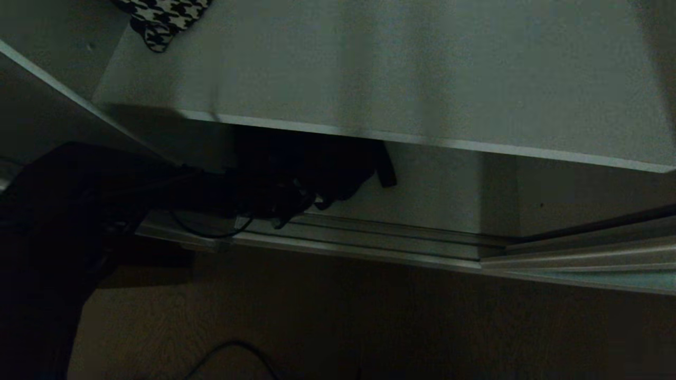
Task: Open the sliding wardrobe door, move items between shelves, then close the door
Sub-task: Place the bag on the higher shelf
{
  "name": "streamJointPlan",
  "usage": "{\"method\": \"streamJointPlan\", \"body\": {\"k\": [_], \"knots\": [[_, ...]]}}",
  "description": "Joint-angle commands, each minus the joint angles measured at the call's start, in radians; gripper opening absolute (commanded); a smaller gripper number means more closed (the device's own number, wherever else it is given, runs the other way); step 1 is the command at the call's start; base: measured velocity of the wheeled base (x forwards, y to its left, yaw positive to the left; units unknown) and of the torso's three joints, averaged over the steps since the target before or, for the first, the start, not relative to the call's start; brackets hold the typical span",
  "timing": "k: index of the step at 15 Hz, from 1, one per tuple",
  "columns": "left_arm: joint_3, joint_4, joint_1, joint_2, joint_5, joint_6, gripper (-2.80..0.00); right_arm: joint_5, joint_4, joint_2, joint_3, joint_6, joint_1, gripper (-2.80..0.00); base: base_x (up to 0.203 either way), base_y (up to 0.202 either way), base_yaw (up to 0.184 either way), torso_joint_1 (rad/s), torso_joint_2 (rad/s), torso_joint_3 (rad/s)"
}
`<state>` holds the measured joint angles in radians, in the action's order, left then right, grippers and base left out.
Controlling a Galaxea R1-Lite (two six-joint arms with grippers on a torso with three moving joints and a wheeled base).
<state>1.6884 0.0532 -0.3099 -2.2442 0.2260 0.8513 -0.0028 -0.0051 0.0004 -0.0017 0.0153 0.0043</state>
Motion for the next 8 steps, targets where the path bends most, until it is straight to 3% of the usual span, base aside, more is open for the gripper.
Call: {"method": "streamJointPlan", "body": {"k": [1, 4, 8], "knots": [[0.083, -0.001, -0.008, -0.076, -0.035, 0.022, 0.0, 0.0, 0.0, -0.002, 0.0, 0.0, 0.0, -2.8, 0.0, 0.0, 0.0, 0.0, 0.0, 0.0], [0.245, 0.005, -0.02, -0.193, -0.2, 0.062, 0.0, 0.0, 0.0, -0.002, 0.0, 0.0, 0.0, -2.8, 0.0, 0.0, 0.0, 0.0, 0.0, 0.0], [0.255, 0.16, -0.02, -0.235, -0.252, 0.019, 0.0, 0.0, -0.001, -0.002, 0.0, 0.0, 0.0, -2.8, 0.0, 0.0, 0.0, 0.0, 0.0, 0.0]]}}
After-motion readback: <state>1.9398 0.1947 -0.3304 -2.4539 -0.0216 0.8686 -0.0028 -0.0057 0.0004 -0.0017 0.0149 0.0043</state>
